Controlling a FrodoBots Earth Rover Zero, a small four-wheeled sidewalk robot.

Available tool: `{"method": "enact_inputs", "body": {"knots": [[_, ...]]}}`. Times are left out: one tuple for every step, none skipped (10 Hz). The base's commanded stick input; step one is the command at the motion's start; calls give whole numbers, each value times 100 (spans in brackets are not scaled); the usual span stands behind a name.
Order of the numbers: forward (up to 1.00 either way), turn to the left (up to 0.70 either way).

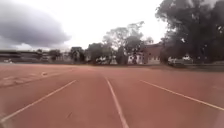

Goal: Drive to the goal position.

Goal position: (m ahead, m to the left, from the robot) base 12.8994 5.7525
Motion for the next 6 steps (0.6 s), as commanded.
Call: {"method": "enact_inputs", "body": {"knots": [[45, 0], [45, 0], [45, 0], [45, 0], [45, 0], [45, 0]]}}
